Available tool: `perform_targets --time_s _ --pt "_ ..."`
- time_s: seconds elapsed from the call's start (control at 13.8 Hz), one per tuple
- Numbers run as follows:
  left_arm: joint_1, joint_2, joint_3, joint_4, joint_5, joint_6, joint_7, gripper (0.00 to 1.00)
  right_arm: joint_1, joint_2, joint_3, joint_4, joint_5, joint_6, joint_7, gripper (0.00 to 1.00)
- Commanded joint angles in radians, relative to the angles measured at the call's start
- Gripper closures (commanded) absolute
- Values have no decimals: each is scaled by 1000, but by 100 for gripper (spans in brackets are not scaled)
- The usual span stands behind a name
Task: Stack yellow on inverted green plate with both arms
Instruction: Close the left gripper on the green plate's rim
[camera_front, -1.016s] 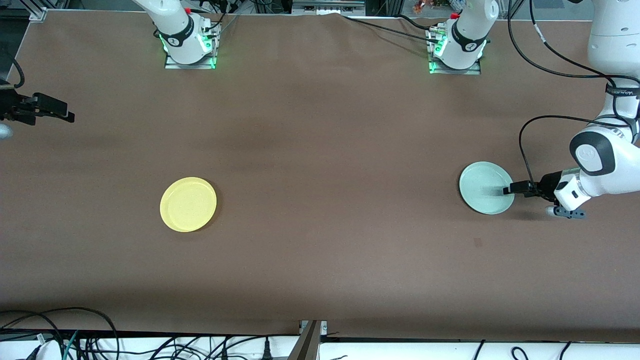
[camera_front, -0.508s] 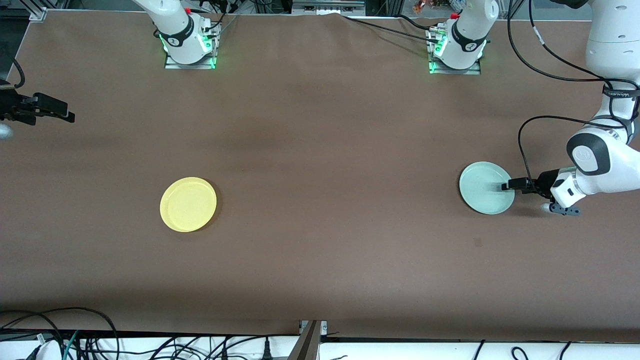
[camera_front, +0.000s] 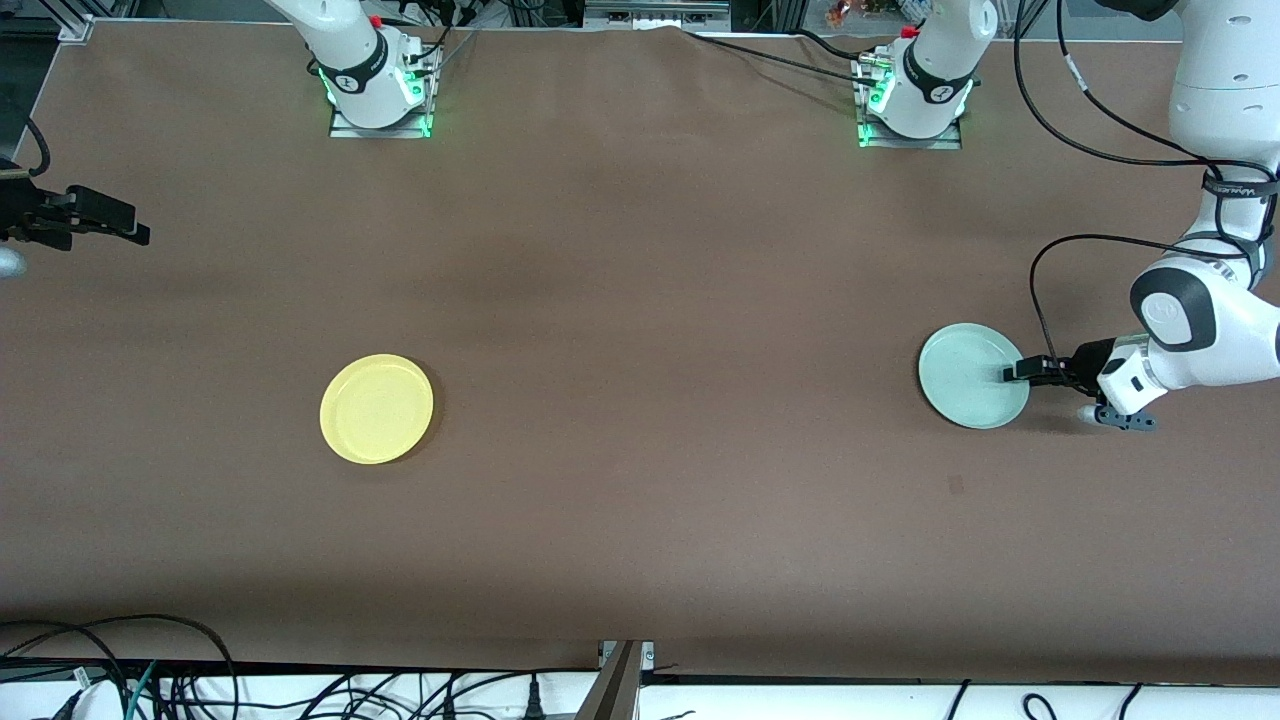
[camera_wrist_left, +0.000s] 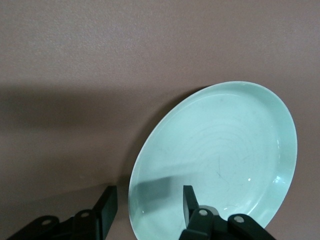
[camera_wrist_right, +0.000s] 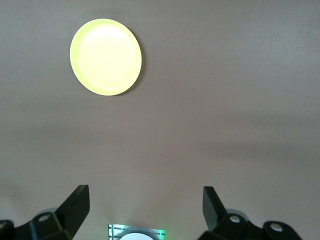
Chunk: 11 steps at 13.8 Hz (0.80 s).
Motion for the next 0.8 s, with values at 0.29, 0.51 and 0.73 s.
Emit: perform_targets --time_s 0.29,0.51,0.73 --pt "-13 -1 14 -12 -24 37 50 72 -2 5 0 11 18 -8 -1 0" --pt "-16 -1 17 -12 -22 39 50 96 -2 5 0 11 18 -7 -1 0" --pt "-21 -1 17 -11 14 46 48 100 -6 8 0 10 18 -5 -4 0"
